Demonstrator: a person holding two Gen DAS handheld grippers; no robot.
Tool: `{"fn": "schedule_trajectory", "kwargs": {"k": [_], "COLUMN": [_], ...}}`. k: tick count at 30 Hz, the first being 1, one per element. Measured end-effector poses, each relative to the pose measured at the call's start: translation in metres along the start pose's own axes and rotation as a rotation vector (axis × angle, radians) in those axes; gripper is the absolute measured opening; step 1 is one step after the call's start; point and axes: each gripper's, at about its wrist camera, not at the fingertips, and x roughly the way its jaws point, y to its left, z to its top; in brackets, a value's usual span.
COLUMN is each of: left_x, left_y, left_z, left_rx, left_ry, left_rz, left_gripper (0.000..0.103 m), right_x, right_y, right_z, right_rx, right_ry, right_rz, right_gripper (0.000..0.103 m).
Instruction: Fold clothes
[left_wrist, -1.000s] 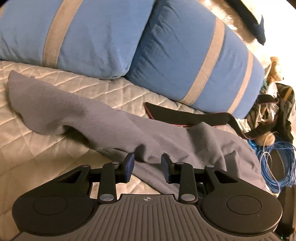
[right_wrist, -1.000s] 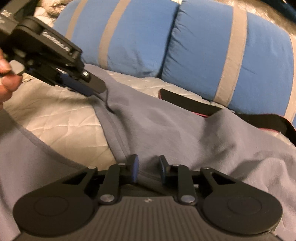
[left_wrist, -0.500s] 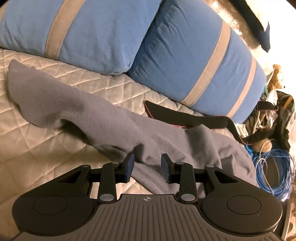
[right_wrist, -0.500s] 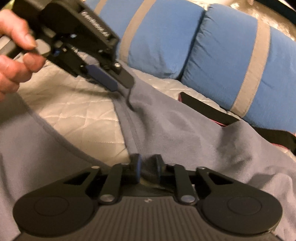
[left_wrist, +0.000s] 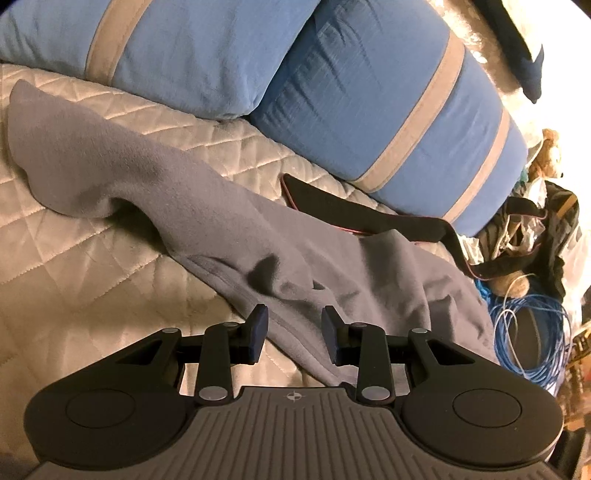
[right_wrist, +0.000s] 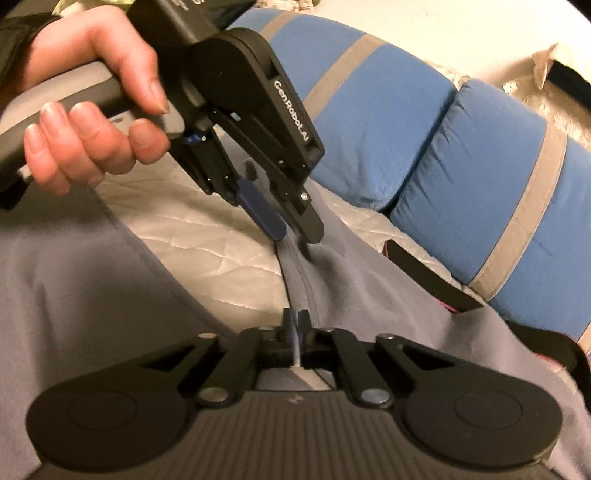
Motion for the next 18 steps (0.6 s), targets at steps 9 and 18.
{"fn": "schedule_trajectory", "kwargs": {"k": [9,18], "left_x": [0.002,0.002], "left_y": [0.002,0.003], "left_z": [0.002,0.003], "left_rx": [-0.018,-0.022], "left_ry": [-0.007,-0.001], "left_rz": [0.01,0.009], "left_gripper": [0.031,0.031], "right_x": [0.026,0.033], "right_y": [-0.027,-0.037], "right_z": [-0.004,-0.003], "right_rx": [0.157,0.199], "right_ry": [0.081,0.118], "right_rz": [-0.013,0.037], "right_gripper": [0.031,0.031]}}
